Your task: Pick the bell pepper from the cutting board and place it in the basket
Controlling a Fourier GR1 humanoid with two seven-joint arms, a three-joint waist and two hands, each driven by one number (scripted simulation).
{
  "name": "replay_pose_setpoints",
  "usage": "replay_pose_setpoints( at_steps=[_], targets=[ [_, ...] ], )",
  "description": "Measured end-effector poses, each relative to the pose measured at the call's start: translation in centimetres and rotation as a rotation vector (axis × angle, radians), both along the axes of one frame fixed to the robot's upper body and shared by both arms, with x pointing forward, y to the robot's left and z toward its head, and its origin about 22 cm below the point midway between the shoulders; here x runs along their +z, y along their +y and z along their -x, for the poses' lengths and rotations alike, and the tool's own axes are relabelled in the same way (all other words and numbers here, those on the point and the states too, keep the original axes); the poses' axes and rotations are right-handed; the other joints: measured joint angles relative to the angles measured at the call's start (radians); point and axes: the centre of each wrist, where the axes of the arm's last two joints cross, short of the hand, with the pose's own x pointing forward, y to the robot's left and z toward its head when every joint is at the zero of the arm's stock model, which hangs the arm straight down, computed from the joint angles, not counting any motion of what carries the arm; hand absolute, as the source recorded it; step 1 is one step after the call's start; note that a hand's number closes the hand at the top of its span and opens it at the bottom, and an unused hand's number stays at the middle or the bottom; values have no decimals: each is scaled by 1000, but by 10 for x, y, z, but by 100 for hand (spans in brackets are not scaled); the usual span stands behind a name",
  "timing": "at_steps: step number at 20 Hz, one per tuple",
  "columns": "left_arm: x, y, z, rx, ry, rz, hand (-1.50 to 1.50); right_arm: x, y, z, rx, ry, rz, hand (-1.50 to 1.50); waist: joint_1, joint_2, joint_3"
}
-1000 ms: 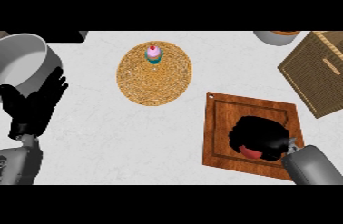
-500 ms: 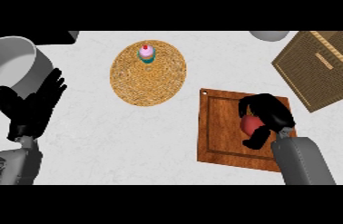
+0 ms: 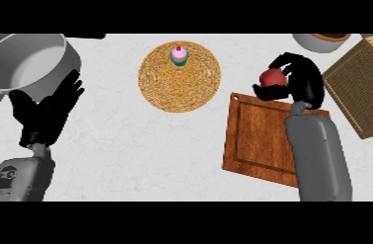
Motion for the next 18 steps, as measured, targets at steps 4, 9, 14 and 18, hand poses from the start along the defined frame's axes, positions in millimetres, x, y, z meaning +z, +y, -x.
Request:
replay_pose_setpoints(
  at_steps=[4, 9, 14, 18],
  targets=[
    [4, -12, -8, -38, -9, -3, 0, 47, 31, -24, -199, -164, -41, 150, 32, 5, -4],
    [2, -19, -13, -44, -7, -6, 0, 93, 73, -48, -403, -253, -41, 150, 34, 6, -8],
    [1, -20, -11, -31, -5, -11, 0, 133, 101, -71, -514, -279, 25, 150, 23, 4, -7],
    [5, -17, -15, -19, -6, -16, 0, 163, 107, -84, -569, -301, 89, 150, 8, 5, -6]
  ],
)
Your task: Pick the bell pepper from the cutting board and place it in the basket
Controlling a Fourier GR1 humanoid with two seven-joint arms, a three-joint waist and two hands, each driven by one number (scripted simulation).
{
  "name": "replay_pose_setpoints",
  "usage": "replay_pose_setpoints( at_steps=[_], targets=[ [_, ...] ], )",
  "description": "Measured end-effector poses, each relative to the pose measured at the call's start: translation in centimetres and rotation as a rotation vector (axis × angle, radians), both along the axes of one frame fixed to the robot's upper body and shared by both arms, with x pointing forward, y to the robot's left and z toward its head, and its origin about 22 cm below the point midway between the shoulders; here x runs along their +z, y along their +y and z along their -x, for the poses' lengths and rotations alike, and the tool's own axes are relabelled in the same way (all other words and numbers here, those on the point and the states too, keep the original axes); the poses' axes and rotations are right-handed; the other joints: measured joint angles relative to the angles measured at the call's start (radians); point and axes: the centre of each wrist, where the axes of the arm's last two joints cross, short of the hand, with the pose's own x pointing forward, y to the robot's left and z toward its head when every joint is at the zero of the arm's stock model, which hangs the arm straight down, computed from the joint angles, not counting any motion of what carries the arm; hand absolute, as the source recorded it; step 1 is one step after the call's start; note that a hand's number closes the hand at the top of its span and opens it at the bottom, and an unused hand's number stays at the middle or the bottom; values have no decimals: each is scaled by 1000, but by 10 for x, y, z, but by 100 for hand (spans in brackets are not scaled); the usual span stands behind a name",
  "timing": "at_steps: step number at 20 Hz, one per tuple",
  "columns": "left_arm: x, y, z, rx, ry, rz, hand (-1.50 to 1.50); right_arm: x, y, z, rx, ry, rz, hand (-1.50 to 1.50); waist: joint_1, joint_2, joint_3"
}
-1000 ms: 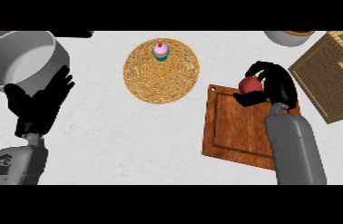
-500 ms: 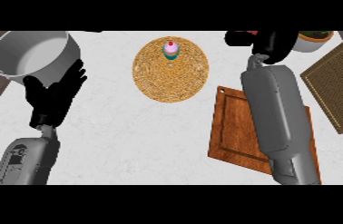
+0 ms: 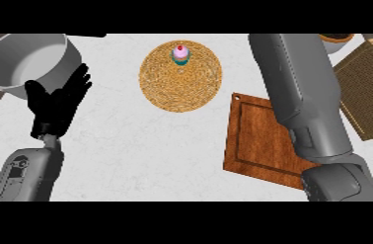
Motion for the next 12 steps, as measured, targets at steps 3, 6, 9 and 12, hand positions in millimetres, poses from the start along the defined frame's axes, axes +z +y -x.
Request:
replay_pose_setpoints(
  at_steps=[3, 6, 9, 12],
  targets=[
    [-4, 1, 3, 1, -3, 5, 0, 20, -11, -9, -51, -14, 32, 150, 0, 2, 0],
    [-4, 4, 4, 4, 2, 9, 0, 35, -27, -15, -103, -25, 54, 150, -4, 3, 1],
    [-3, 6, 5, 8, -6, 11, 0, 43, -42, -20, -157, -21, 79, 150, -6, 3, 1],
    [-4, 7, 7, 9, 2, 9, 0, 44, -63, -24, -227, 7, 111, 150, -10, 2, 1]
  ],
)
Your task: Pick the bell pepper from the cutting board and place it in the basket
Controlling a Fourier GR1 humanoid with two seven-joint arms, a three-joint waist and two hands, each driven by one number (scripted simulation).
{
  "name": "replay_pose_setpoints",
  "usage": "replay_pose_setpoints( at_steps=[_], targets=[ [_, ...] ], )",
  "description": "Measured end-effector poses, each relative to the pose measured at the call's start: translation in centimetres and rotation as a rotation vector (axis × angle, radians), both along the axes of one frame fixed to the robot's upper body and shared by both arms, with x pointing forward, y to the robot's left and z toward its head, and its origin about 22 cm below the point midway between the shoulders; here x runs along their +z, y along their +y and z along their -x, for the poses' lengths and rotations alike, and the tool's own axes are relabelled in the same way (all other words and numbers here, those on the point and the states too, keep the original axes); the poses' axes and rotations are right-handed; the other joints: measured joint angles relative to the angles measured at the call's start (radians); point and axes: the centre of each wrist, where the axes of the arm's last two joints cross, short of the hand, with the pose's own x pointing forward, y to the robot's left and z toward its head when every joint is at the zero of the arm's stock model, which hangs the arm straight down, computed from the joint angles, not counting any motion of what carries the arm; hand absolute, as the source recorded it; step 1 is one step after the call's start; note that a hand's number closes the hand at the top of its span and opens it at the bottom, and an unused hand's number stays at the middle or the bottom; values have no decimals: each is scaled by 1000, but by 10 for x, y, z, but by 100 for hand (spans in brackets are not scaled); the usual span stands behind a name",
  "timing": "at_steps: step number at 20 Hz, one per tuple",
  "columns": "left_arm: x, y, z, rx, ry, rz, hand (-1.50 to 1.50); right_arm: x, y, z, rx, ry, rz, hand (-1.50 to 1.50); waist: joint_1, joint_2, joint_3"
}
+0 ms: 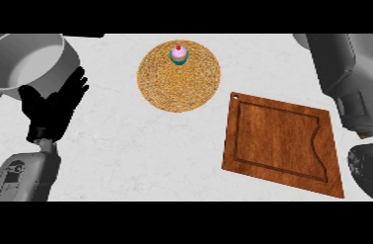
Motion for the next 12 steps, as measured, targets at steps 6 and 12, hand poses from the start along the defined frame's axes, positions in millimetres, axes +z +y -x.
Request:
replay_pose_setpoints(
  at_steps=[6, 12],
  targets=[
    [-2, 3, 3, 11, 4, -1, 0, -4, -36, -3, -104, 36, 26, 150, -14, -4, 1],
    [-9, 11, 7, 32, 14, 0, 0, -25, -71, -3, -144, 55, 7, 150, -33, -11, 2]
  ],
)
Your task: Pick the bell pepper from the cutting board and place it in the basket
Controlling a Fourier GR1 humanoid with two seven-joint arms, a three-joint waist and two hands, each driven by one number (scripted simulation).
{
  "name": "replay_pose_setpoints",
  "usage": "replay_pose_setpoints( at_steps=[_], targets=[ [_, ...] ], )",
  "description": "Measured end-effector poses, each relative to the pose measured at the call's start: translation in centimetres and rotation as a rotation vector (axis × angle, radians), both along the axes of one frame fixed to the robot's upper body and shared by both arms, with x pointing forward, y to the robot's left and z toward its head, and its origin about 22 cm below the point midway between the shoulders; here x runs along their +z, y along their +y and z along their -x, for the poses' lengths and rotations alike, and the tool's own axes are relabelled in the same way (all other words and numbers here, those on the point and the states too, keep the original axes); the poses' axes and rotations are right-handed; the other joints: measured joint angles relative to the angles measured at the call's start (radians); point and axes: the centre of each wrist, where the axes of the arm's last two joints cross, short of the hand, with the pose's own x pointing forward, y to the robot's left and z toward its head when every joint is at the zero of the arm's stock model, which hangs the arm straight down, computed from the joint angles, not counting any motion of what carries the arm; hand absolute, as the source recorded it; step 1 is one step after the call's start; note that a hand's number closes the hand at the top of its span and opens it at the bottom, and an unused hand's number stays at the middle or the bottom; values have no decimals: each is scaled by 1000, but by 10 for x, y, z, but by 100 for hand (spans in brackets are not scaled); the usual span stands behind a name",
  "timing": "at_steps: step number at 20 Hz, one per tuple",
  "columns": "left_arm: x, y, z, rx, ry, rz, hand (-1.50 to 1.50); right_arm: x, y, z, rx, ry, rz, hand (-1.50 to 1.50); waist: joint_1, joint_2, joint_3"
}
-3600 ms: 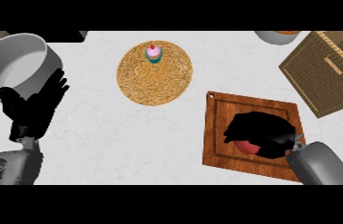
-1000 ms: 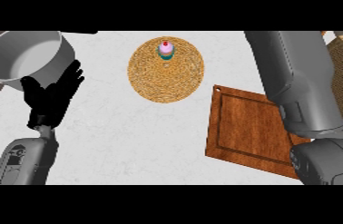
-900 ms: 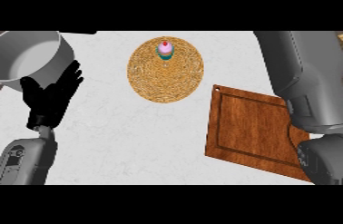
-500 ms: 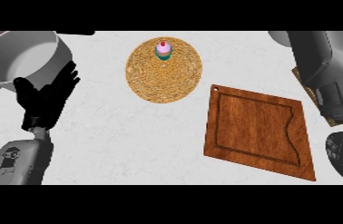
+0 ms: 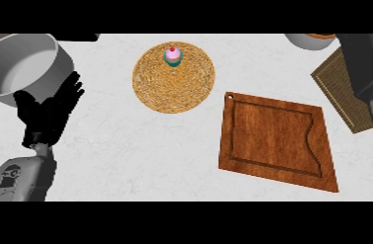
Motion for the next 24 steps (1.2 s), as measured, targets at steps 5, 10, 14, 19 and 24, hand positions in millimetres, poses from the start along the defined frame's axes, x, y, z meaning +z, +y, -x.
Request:
replay_pose_setpoints(
  at_steps=[5, 10, 14, 19, 24],
  targets=[
    [4, 0, 1, 7, 0, 3, 0, -28, -30, 4, -20, -10, -23, 150, -7, -3, 1],
    [8, 1, 3, 11, 3, -2, 0, -46, -49, 9, -44, -27, -61, 150, -8, -5, 1],
    [7, 1, 3, 7, 3, 1, 0, -63, -73, 18, -130, -70, -67, -150, -11, -3, 1],
    [2, 6, 4, 15, 5, 4, 0, -85, -91, 25, -170, -80, -97, -150, -13, -4, 1],
    [5, 4, 0, 11, 0, 8, 0, -88, -96, 27, -135, -126, -97, -150, -14, -5, 2]
  ],
)
